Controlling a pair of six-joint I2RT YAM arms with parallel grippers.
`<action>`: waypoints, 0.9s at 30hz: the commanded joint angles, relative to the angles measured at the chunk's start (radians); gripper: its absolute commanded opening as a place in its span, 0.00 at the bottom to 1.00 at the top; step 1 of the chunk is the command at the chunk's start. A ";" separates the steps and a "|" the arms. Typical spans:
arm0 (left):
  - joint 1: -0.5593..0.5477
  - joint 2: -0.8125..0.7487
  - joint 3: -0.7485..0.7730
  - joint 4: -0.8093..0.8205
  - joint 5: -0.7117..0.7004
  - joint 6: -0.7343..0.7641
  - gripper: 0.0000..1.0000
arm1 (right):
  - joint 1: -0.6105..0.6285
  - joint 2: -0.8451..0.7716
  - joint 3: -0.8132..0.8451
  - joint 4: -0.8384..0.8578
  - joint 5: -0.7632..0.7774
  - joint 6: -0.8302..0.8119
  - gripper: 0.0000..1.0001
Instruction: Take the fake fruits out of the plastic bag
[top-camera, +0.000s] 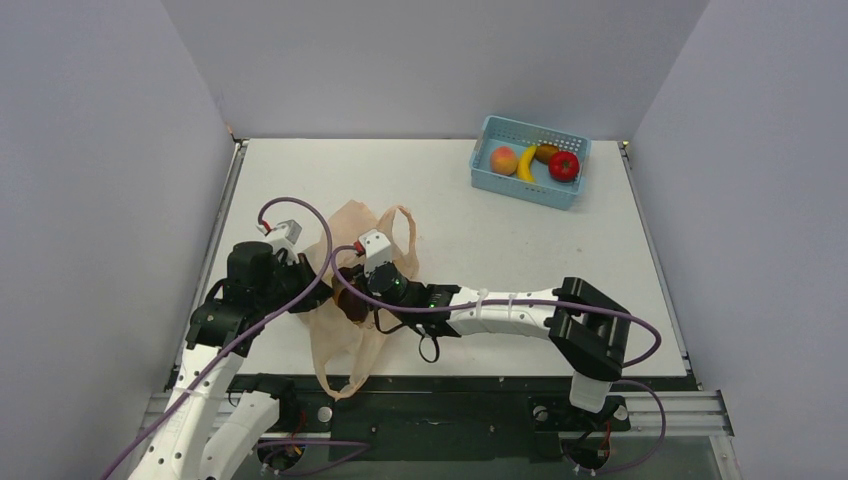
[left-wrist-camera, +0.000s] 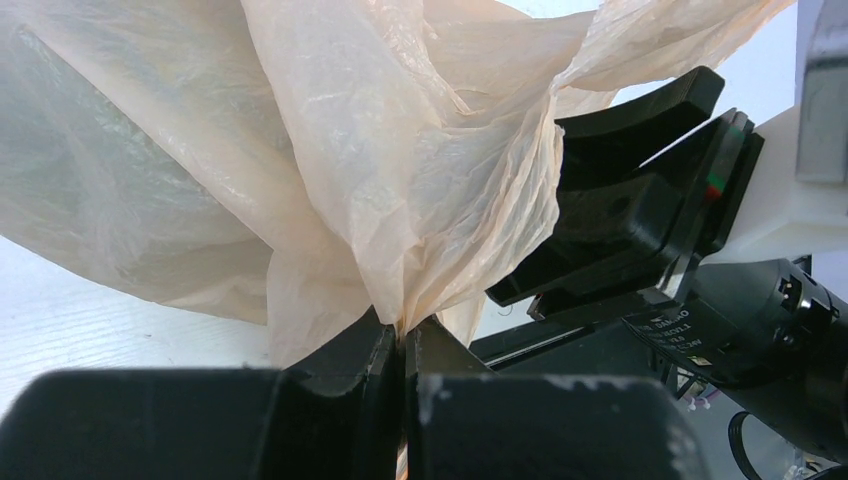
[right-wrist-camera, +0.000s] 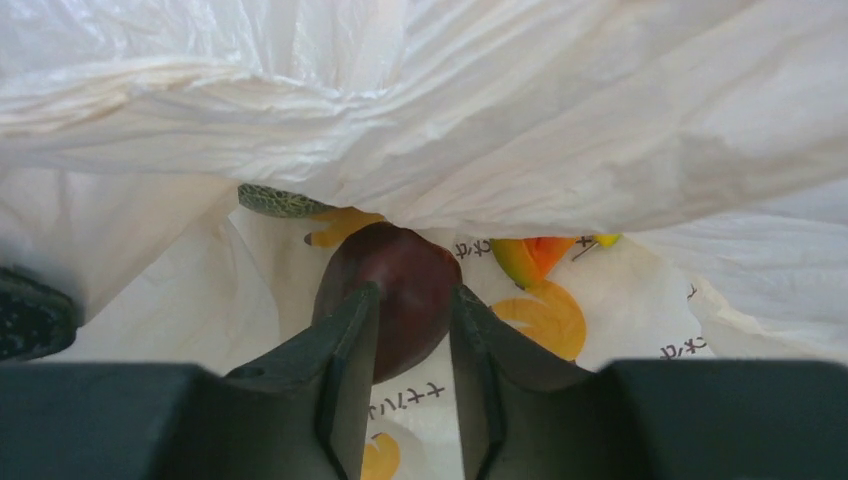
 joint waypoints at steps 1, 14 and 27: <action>-0.009 -0.013 0.023 0.033 -0.011 -0.003 0.00 | 0.008 -0.016 -0.003 0.058 -0.026 0.031 0.35; -0.039 -0.008 0.024 0.031 -0.011 -0.001 0.00 | 0.023 0.185 0.099 0.061 0.001 0.057 0.84; -0.041 -0.003 0.024 0.031 -0.012 -0.001 0.00 | 0.025 0.271 0.116 0.050 0.003 0.058 0.76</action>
